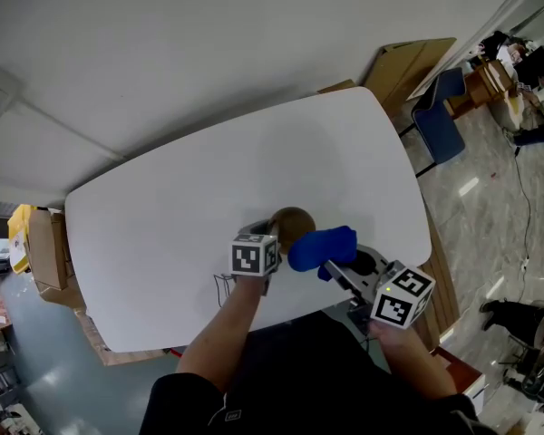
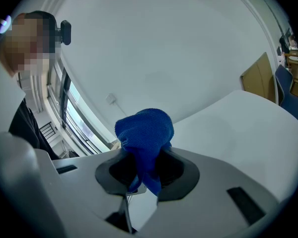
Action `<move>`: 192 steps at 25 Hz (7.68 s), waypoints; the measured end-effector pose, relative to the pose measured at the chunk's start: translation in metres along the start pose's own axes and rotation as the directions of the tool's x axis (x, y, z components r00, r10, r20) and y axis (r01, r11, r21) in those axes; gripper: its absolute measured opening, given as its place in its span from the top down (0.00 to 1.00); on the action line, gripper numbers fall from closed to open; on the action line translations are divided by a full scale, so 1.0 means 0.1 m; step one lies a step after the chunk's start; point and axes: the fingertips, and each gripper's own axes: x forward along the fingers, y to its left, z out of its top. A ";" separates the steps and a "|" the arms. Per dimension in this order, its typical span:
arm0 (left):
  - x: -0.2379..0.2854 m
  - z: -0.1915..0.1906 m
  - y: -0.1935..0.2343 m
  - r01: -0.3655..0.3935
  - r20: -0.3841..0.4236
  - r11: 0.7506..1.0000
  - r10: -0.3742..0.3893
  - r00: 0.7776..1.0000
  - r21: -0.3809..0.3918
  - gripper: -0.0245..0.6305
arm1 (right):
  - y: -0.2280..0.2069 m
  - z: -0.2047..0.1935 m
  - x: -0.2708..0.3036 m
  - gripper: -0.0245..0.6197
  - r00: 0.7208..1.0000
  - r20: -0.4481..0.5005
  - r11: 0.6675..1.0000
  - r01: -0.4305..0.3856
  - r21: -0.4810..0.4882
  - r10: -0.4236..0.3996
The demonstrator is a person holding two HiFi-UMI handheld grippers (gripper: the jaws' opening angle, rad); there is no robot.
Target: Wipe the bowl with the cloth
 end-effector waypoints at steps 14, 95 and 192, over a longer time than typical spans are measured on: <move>-1.42 0.51 -0.39 -0.076 0.248 0.984 0.034 0.968 0.163 0.93 | 0.25 0.47 -0.32 0.84 0.992 0.124 0.994 0.012 -0.106 0.001; -3.01 1.14 -1.05 -0.241 0.499 0.867 -0.010 0.866 0.436 0.92 | 1.61 1.20 -0.50 0.84 0.944 0.292 0.794 0.059 -0.605 0.152; -3.58 0.86 -2.19 0.086 0.089 0.428 -0.372 0.924 0.900 0.92 | 2.36 1.16 -0.58 0.84 0.848 -0.038 0.576 -0.391 -0.718 0.529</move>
